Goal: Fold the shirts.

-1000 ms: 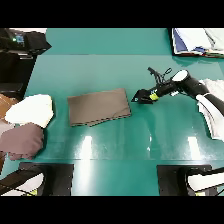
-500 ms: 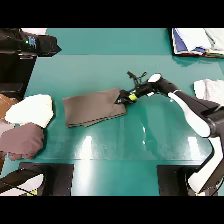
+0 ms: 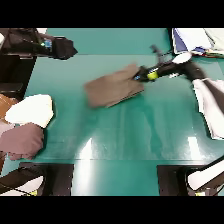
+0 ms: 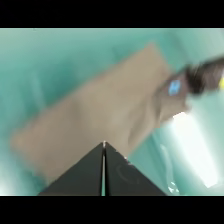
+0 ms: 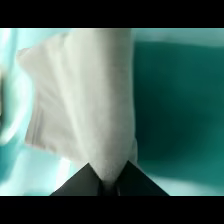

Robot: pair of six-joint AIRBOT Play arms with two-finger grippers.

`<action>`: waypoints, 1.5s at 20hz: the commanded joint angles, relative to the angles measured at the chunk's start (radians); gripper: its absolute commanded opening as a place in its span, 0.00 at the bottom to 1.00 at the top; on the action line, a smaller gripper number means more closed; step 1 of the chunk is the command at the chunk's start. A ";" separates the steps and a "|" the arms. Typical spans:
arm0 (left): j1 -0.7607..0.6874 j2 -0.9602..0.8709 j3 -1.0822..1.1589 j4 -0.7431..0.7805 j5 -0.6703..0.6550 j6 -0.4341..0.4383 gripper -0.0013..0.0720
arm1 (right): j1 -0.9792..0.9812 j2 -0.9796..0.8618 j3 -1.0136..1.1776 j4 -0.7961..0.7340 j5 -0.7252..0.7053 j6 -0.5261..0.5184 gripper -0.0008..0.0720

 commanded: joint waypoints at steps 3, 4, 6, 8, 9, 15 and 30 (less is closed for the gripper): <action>-0.119 -0.001 0.000 0.000 0.101 0.000 0.04 | -0.386 0.193 0.006 -0.145 0.027 0.042 0.03; -0.127 -0.001 0.000 -0.001 0.108 -0.001 0.04 | -0.462 0.213 0.006 -0.145 0.026 0.042 0.03; -0.137 -0.001 0.000 -0.006 0.109 -0.002 0.04 | -0.598 0.233 0.007 -0.143 0.012 0.038 0.03; -0.137 -0.001 0.000 -0.011 0.109 -0.005 0.04 | -0.709 0.235 0.008 -0.137 -0.005 0.037 0.03; -0.137 -0.001 0.000 -0.011 0.108 -0.009 0.04 | -0.751 0.235 0.008 -0.136 -0.017 0.037 0.03; -0.137 -0.001 0.000 -0.011 0.108 -0.012 0.04 | -0.833 0.235 0.032 -0.107 -0.116 0.010 0.03; -0.137 0.000 0.000 -0.006 0.097 0.000 0.04 | -0.949 0.335 0.267 -0.261 0.218 0.103 0.03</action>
